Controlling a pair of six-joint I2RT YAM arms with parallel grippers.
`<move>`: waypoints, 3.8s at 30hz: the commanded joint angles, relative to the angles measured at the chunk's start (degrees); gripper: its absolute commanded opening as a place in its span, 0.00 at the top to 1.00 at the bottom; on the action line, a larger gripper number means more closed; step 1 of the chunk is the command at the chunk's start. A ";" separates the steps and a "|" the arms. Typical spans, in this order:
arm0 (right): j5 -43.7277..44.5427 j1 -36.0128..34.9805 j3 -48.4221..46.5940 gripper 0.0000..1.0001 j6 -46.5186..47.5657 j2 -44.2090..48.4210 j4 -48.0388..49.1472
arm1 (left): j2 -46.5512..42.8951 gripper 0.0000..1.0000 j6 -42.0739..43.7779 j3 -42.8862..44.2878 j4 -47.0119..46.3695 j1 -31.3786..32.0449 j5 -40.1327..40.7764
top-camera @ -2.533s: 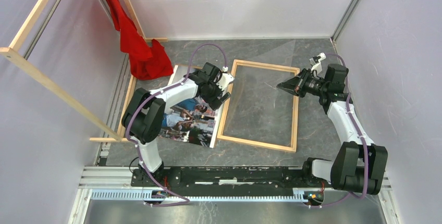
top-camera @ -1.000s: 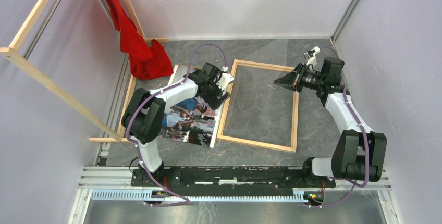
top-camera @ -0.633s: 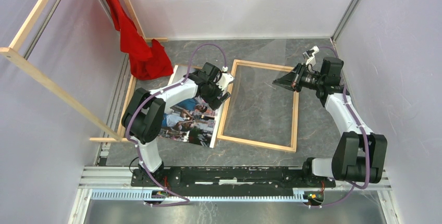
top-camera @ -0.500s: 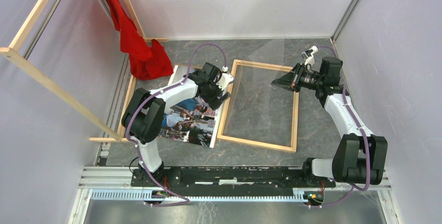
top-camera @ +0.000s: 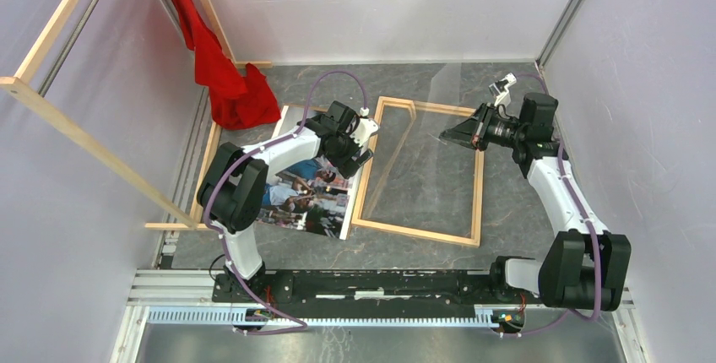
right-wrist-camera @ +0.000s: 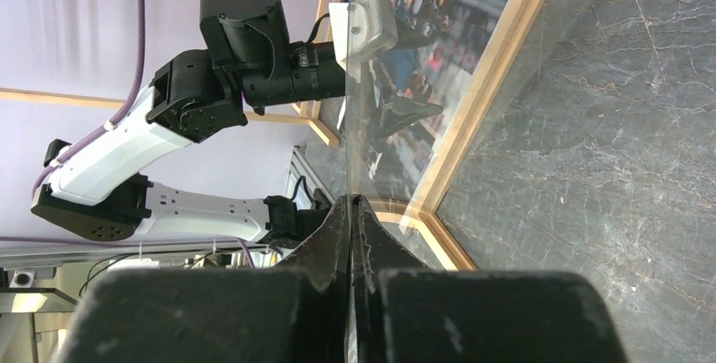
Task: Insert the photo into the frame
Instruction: Place the photo frame item in the photo frame.
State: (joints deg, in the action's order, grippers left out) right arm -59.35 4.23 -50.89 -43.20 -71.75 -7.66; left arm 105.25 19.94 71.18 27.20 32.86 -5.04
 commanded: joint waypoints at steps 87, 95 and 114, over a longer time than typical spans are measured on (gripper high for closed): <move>6.86 3.77 4.22 1.00 13.63 -3.06 -7.00 | -0.96 0.06 -2.12 -1.11 -1.60 1.63 -0.25; 3.10 3.72 5.97 1.00 5.87 -2.86 1.42 | -0.78 0.06 -2.20 -1.04 -1.61 1.85 -0.41; 0.36 0.20 8.93 1.00 -11.09 -0.63 21.66 | -1.79 0.07 -2.81 -0.26 -1.14 1.71 -2.43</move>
State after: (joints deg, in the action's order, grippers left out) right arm -58.26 5.41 -41.98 -50.98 -73.67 7.29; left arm 105.27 19.92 70.00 26.89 34.59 -5.23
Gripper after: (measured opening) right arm 0.006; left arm 0.937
